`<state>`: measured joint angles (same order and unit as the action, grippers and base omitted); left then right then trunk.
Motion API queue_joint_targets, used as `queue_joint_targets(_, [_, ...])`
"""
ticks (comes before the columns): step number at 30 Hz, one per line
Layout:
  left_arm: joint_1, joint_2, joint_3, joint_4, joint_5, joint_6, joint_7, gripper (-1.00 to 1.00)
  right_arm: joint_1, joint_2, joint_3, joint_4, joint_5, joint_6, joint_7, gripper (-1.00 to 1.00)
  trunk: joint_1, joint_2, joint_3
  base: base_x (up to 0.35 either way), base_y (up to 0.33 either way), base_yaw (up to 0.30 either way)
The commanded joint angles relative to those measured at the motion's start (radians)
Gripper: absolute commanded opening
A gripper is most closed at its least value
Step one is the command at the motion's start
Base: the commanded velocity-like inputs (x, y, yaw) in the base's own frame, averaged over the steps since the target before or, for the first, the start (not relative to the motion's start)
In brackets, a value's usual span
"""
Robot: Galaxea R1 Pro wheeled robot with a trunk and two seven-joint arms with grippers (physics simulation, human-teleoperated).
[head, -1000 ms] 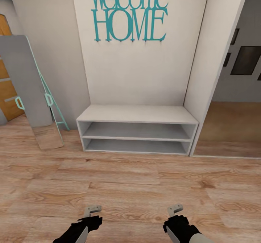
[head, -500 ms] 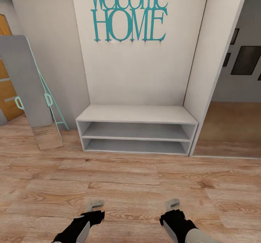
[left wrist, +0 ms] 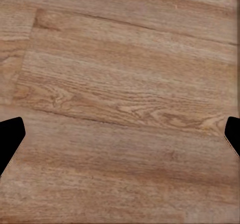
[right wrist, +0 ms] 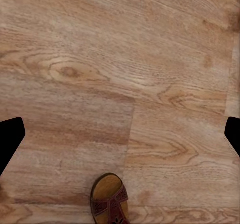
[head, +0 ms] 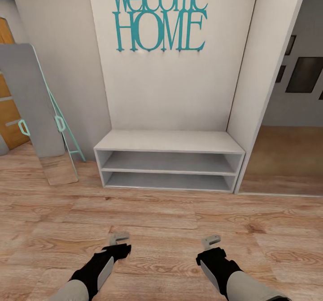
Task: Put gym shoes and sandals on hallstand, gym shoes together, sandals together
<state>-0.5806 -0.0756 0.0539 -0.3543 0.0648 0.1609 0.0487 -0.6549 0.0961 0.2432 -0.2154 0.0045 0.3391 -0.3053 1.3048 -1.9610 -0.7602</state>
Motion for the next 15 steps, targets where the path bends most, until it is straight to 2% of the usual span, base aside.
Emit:
queue_joint_targets(1, [-0.006, 0.0, 0.0, 0.0, 0.0, 0.0, 0.0, 1.0, 0.0, 0.0, 0.0, 0.0, 0.0, 0.0, 0.0, 1.0, 0.0, 0.0, 0.0, 0.0, 0.0, 0.0])
queue_joint_targets(4, [-0.02, 0.0, 0.0, 0.0, 0.0, 0.0, 0.0, 1.0, 0.0, 0.0, 0.0, 0.0, 0.0, 0.0, 0.0, 1.0, 0.0, 0.0, 0.0, 0.0, 0.0, 0.0])
queue_joint_targets(15, [-0.02, 0.0, 0.0, 0.0, 0.0, 0.0, 0.0, 1.0, 0.0, 0.0, 0.0, 0.0, 0.0, 0.0, 0.0, 1.0, 0.0, 0.0, 0.0, 0.0, 0.0, 0.0])
